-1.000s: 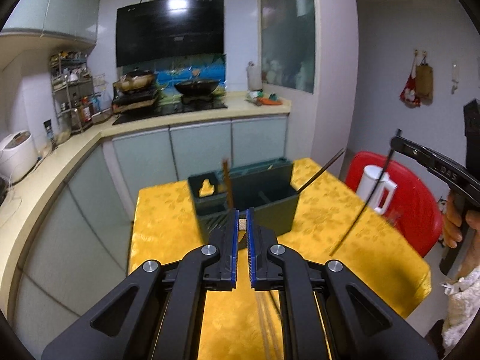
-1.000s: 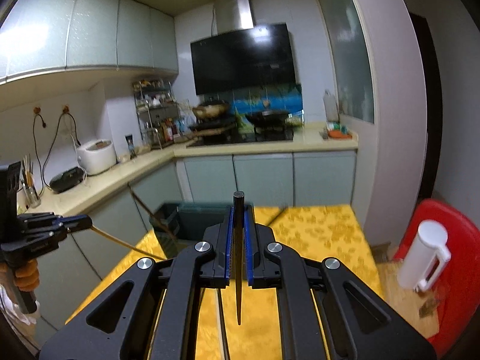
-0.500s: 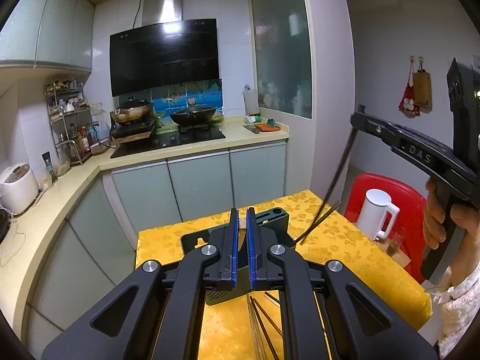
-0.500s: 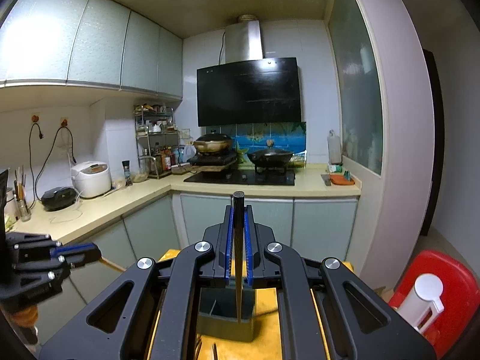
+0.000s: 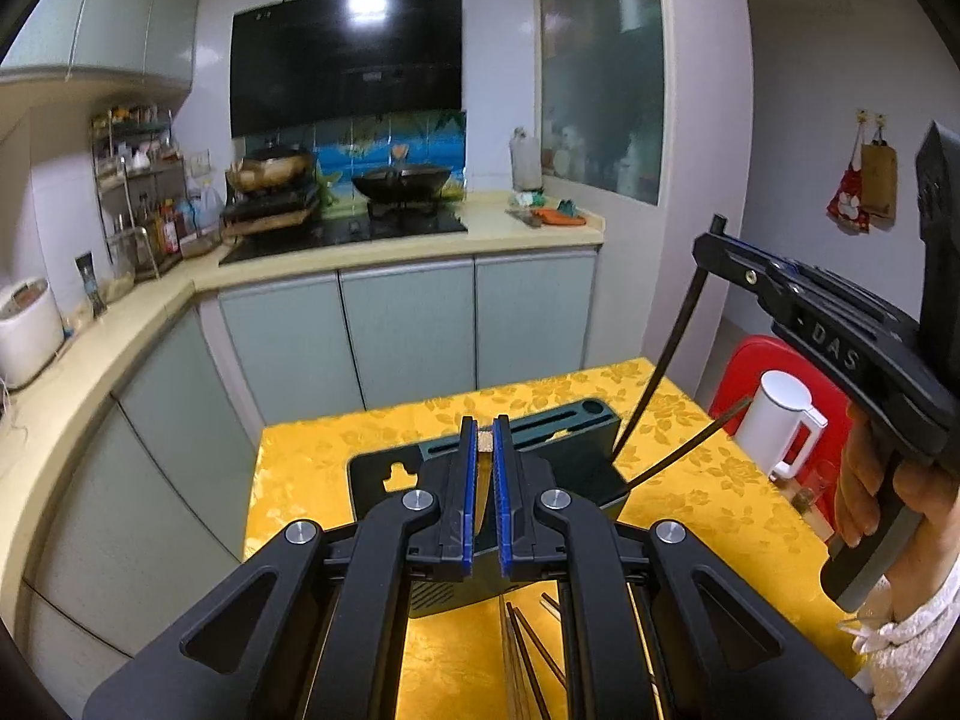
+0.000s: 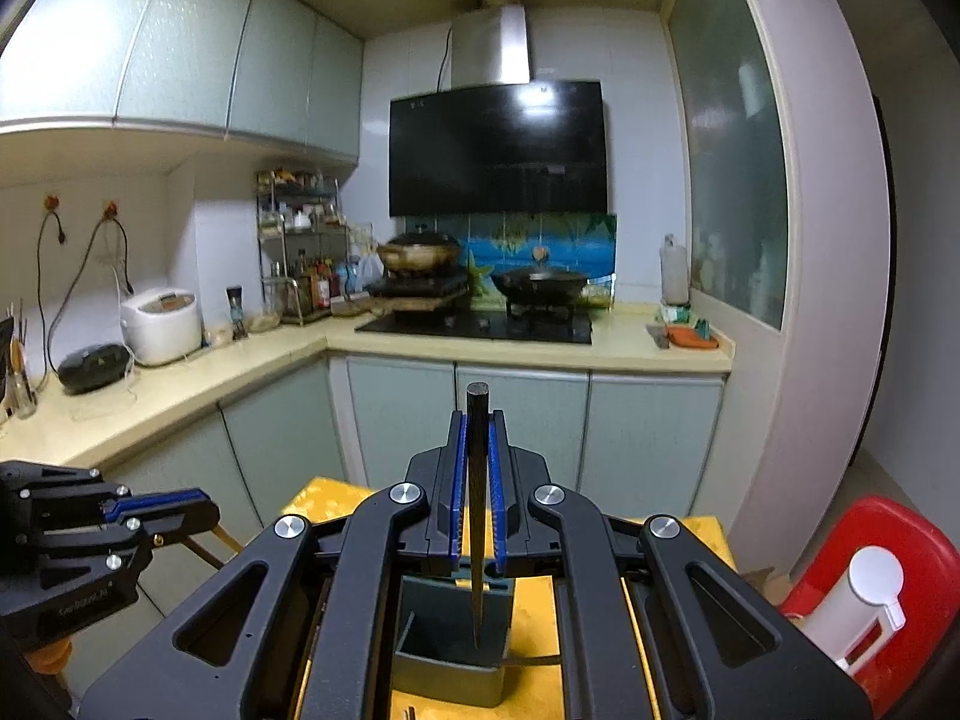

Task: Organize utensils
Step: 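Drop the chopsticks into the holder and open both tools, then move both open tools back over the remaining chopsticks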

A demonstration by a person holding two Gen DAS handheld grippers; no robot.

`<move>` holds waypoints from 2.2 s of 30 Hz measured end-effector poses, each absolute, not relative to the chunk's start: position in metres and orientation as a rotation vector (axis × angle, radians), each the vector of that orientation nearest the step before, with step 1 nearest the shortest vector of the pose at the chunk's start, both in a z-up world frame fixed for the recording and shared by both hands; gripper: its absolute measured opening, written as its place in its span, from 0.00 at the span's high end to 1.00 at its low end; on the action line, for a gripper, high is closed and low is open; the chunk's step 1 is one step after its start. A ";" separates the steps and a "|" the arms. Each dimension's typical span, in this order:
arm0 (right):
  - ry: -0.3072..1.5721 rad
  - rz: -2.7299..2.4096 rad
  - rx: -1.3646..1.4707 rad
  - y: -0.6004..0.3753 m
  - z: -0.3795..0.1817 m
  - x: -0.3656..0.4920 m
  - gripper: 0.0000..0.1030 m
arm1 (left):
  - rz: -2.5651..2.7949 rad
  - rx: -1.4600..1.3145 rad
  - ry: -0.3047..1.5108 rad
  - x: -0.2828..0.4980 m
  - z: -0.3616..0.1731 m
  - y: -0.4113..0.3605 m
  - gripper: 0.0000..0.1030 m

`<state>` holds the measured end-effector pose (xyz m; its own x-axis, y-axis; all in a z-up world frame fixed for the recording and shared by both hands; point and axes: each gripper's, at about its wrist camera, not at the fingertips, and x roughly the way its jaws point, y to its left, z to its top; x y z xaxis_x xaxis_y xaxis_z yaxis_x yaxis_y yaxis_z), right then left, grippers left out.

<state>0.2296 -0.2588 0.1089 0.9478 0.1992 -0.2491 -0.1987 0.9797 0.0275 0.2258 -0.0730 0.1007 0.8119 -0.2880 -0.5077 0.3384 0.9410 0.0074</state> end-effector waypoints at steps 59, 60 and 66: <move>0.525 0.179 -0.020 -0.281 -0.070 0.067 0.47 | -0.204 0.171 0.616 0.086 -0.065 -0.011 0.34; 0.536 0.179 -0.016 -0.280 -0.074 0.065 0.47 | -0.205 0.171 0.624 0.083 -0.072 -0.009 0.34; 0.560 0.198 -0.005 -0.276 -0.088 0.054 0.47 | -0.214 0.190 0.656 0.072 -0.095 -0.008 0.34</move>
<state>0.0541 -0.2759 -0.0878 0.8286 0.1850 -0.5284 -0.1875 0.9810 0.0495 0.0718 -0.0084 -0.0947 0.7721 -0.1364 -0.6206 0.2556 0.9609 0.1068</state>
